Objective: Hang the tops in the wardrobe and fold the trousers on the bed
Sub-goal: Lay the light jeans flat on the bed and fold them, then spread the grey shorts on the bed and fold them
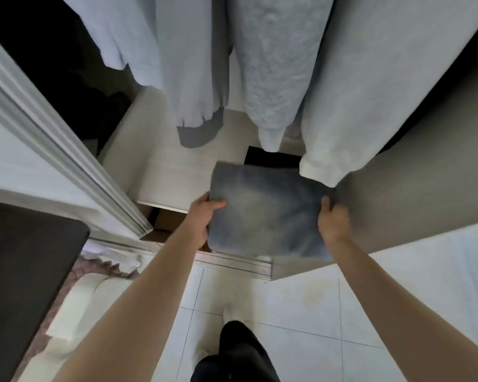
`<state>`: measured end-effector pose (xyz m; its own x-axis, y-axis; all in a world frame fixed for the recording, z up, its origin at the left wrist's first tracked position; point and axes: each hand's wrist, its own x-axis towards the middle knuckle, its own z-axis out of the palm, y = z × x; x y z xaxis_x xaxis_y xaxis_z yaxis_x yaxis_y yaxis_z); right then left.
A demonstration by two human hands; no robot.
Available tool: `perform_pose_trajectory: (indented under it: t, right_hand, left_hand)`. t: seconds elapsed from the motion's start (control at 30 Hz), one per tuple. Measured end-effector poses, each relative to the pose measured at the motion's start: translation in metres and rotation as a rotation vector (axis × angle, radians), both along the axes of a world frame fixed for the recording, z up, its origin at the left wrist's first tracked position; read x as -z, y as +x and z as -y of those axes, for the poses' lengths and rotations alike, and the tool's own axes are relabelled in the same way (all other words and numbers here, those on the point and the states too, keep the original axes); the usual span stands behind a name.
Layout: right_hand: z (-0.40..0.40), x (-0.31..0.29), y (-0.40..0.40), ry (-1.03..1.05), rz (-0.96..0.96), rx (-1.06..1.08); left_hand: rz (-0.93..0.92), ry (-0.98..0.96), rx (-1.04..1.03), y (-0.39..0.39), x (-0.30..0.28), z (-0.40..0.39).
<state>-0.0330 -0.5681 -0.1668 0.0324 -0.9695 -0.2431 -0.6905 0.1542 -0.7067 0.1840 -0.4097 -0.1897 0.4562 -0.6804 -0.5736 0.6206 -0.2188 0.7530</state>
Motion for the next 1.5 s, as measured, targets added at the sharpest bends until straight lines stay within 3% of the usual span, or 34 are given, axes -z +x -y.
perform_pose_trajectory:
  t: [0.17,0.23,0.33,0.5,0.7,0.87,1.2,1.37,1.5]
  right_hand:
    - [0.059,0.037,0.026,-0.17,0.049,0.178]
    - [0.075,0.063,0.029,-0.044,0.039,0.209]
    - [0.086,0.098,0.03,0.213,-0.065,0.202]
    - [0.084,0.112,0.022,0.254,-0.11,0.08]
    - [0.083,0.116,0.014,-0.061,-0.264,0.068]
    - [0.067,0.114,0.017,0.012,-0.29,0.083]
    - [-0.023,0.079,-0.018,0.065,-0.242,-0.208]
    - [-0.101,0.044,-0.03,0.021,-0.173,-0.432]
    - [-0.169,0.013,-0.03,0.11,-0.076,-0.662]
  left_hand:
    - [0.271,0.051,0.075,0.031,0.034,0.099]
    - [0.431,0.215,0.241,0.029,0.06,0.108]
    - [0.414,0.314,0.429,0.019,0.1,0.1]
    - [0.524,0.362,0.334,0.014,0.127,0.095]
    - [0.56,0.309,0.134,0.008,0.13,0.1]
    - [0.637,0.363,0.215,0.0,0.136,0.081]
    - [0.559,0.348,0.449,-0.033,0.085,0.01]
    - [0.527,0.29,0.435,-0.069,0.037,-0.065]
    - [0.56,0.324,0.271,-0.098,0.002,-0.142]
